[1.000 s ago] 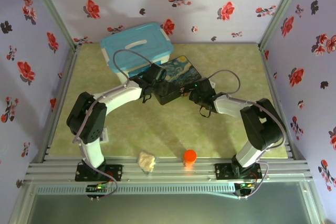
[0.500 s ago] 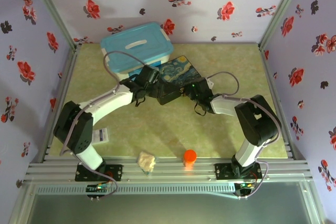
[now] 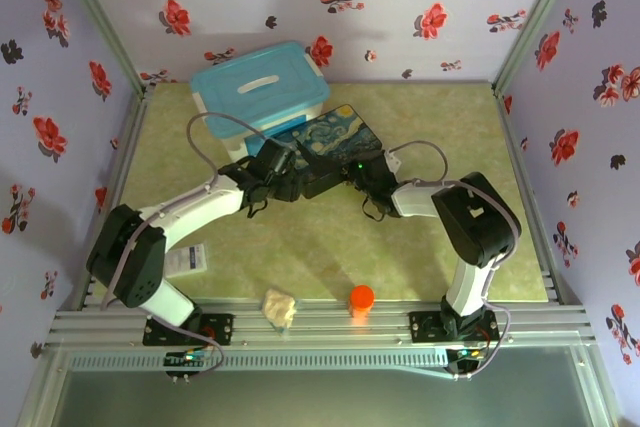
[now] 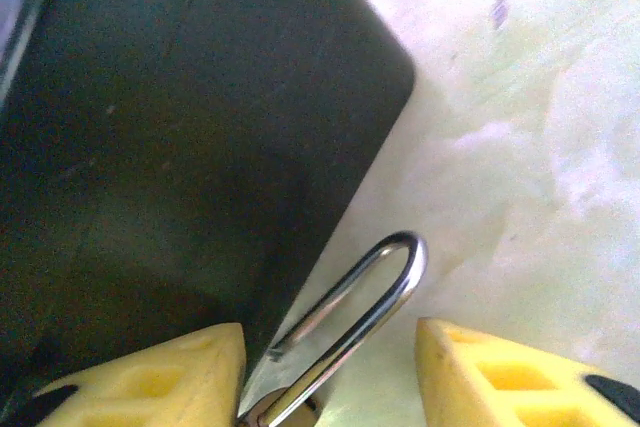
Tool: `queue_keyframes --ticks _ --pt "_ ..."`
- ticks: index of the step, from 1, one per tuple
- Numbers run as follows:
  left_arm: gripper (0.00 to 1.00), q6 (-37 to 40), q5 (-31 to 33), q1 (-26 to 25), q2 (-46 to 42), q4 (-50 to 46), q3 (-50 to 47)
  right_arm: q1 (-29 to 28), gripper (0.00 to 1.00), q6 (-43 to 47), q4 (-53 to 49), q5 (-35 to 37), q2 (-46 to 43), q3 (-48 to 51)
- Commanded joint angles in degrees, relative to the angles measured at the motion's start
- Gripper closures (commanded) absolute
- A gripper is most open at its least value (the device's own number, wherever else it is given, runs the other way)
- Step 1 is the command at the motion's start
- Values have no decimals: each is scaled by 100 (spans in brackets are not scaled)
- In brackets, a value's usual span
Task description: Unlock the padlock with the key
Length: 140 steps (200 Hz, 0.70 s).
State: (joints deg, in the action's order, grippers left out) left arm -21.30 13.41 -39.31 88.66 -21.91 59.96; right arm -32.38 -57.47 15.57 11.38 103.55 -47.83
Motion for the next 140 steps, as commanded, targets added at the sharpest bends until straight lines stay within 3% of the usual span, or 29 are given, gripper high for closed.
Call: queue_keyframes --ticks 1,29,57,77,102,140 --pt "24 -175 -15 41 -231 -32 -156 -280 56 251 -861 -212 64 10" --pt "24 -230 -19 39 -264 38 -235 -335 59 676 -1695 137 -261 221" --pt "24 -272 -25 46 -292 71 -299 -163 69 709 -1668 249 -696 699" --pt "24 -262 -16 42 -330 82 -323 -46 69 741 -1709 298 -914 810" --pt "24 -294 -15 46 -369 82 -328 -31 65 861 -1816 279 -1037 664" --pt "24 -396 -30 42 -367 117 -396 -396 47 764 -1777 275 -962 185"
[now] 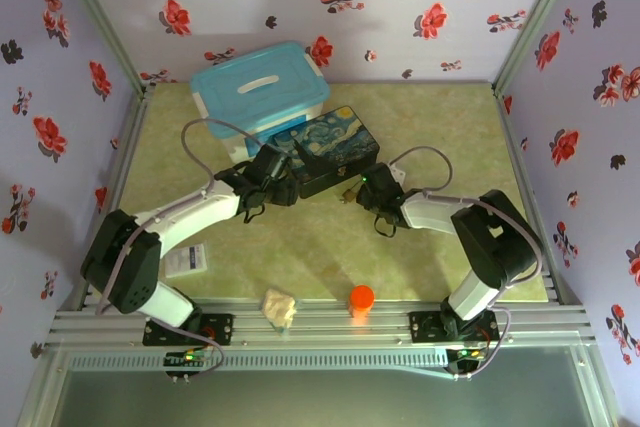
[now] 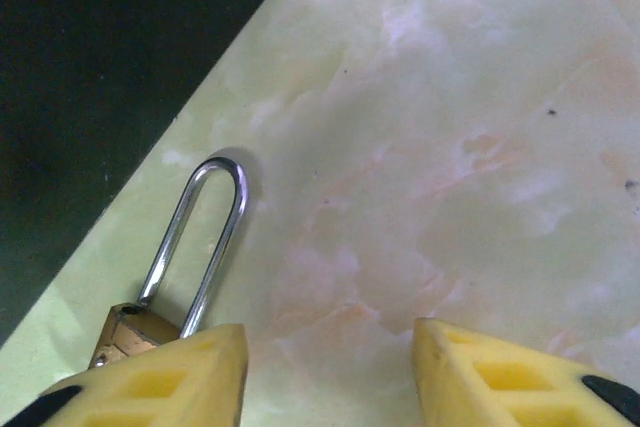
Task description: Unlock the padlock with the key
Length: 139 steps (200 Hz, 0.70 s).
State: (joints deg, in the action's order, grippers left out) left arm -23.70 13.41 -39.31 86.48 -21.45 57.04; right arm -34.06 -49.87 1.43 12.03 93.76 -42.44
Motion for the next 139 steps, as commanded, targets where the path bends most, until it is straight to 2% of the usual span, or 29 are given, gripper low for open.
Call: queue_keyframes --ticks 1,79,113,139 --pt "24 -158 -31 44 -149 71 -104 -239 47 -1 -367 224 27 -372" --pt "24 -285 -63 46 -192 146 -358 -476 45 6 -930 652 1385 -1486" --pt "24 -279 -58 46 -245 148 -426 -699 56 319 -1478 1087 1448 -1645" --pt "24 -309 -51 44 -268 218 -496 -742 61 507 -1792 1046 1361 -1565"
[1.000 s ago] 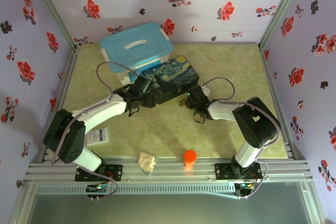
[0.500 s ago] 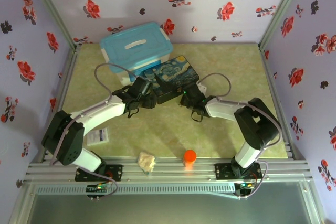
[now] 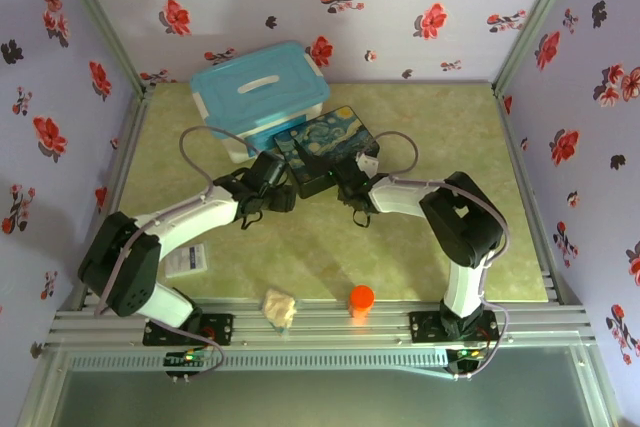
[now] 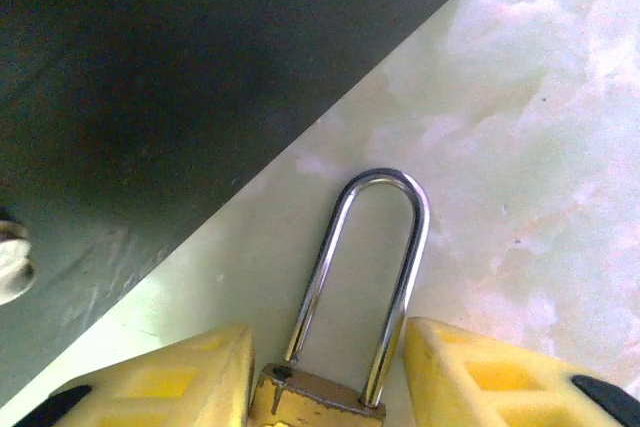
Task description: Unlock the padlock with the key
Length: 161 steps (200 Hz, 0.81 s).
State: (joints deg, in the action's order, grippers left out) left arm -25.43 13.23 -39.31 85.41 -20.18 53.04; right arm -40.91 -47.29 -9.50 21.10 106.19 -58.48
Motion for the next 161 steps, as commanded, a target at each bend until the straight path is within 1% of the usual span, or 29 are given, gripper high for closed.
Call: queue_keyframes --ticks 1,11,34,66,95,129,145,161 --pt "24 -137 -33 45 -158 92 -98 -58 61 257 -701 144 106 56" --pt "24 -147 -32 46 -142 109 -109 -56 62 290 -752 144 13 157" --pt "24 -173 -42 46 -138 118 -118 -58 68 394 -849 179 -282 424" --pt "24 -127 -27 46 -188 122 -137 -41 73 501 -1013 236 -930 910" --pt "24 -128 -23 45 -165 144 -144 38 73 557 -1041 235 -1449 1425" --pt "24 -111 -19 49 -223 147 -156 67 71 746 -1413 283 -1774 1556" --pt "24 -91 0 48 -302 96 -143 65 68 849 -1422 289 -1962 1585" --pt "24 -67 12 81 -441 61 -138 67 63 1042 -1367 306 -2102 1544"
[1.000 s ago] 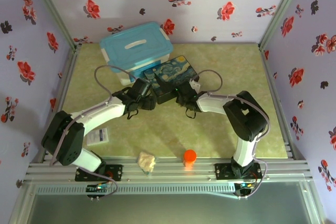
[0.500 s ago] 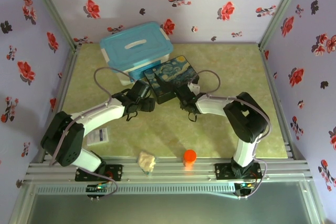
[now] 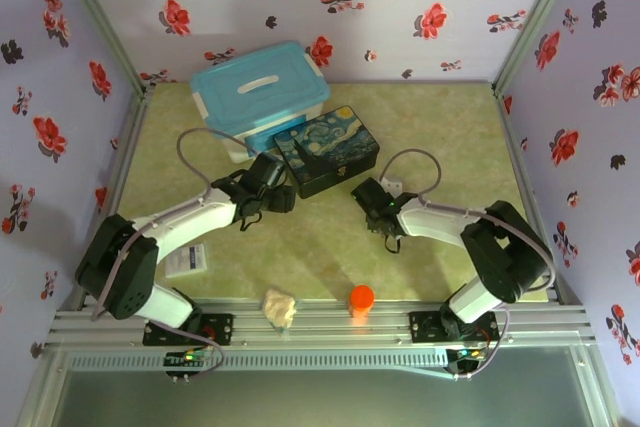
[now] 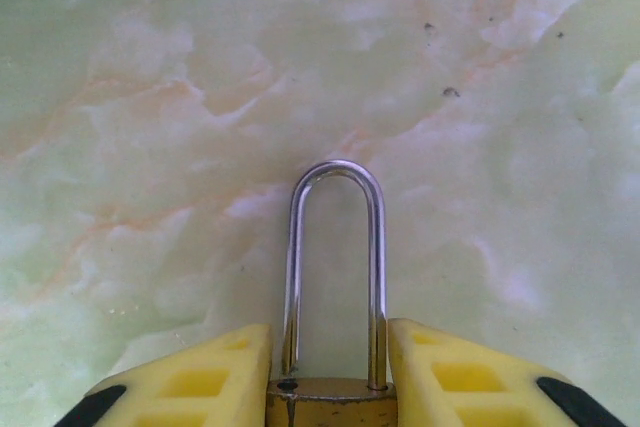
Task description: Unlock the padlock with the key
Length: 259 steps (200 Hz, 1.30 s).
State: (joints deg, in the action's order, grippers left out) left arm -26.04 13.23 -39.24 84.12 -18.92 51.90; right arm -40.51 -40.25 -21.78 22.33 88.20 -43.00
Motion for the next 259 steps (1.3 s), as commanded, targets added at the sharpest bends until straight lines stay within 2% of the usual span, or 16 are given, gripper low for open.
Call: queue_keyframes --ticks 1,16,58,79,101,115,123,127,159,180,186,199,213,232,248,259 --pt "24 -1 12 74 -323 -67 -23 27 62 353 -136 184 -308 -14" --pt "23 19 40 119 -482 -98 -26 50 56 492 -171 145 -368 -199" --pt "20 121 106 350 -976 -253 -46 436 55 514 -328 -43 -603 -383" --pt "19 227 193 570 -1180 -398 -79 574 53 675 -304 35 -1086 -345" --pt "14 434 661 900 -1549 -328 -285 858 43 1054 -99 197 -1771 -191" --pt "1 723 893 1239 -1866 268 -746 1045 28 1393 174 520 -2097 -14" --pt "0 868 920 1481 -2053 780 -1098 1206 18 1543 367 720 -2242 90" --pt "0 962 917 1592 -2138 1081 -1247 1303 16 1602 458 786 -2304 146" --pt "0 1692 973 2426 -2398 2811 -2230 2152 16 2302 1965 602 -2393 715" --pt "0 1672 994 3031 -2089 2938 -2263 2461 16 2917 3135 677 -2149 1123" --pt "0 1704 993 3116 -1994 3186 -2339 2573 16 3009 3473 697 -2028 1220" --pt "0 1756 924 3265 -1759 3981 -2591 2985 18 2964 3366 279 -1807 1032" --pt "0 1813 900 3407 -1305 4793 -2803 3206 18 3229 4128 80 -1548 1198" --pt "0 1820 812 3569 -651 5406 -2770 3345 18 3760 5257 113 -1102 1532" --pt "0 2179 672 3590 -467 5685 -2711 3574 17 3593 5696 70 -804 1649" --pt "0 2303 595 3670 -286 6419 -2893 3728 17 3400 6226 -88 -585 1845"
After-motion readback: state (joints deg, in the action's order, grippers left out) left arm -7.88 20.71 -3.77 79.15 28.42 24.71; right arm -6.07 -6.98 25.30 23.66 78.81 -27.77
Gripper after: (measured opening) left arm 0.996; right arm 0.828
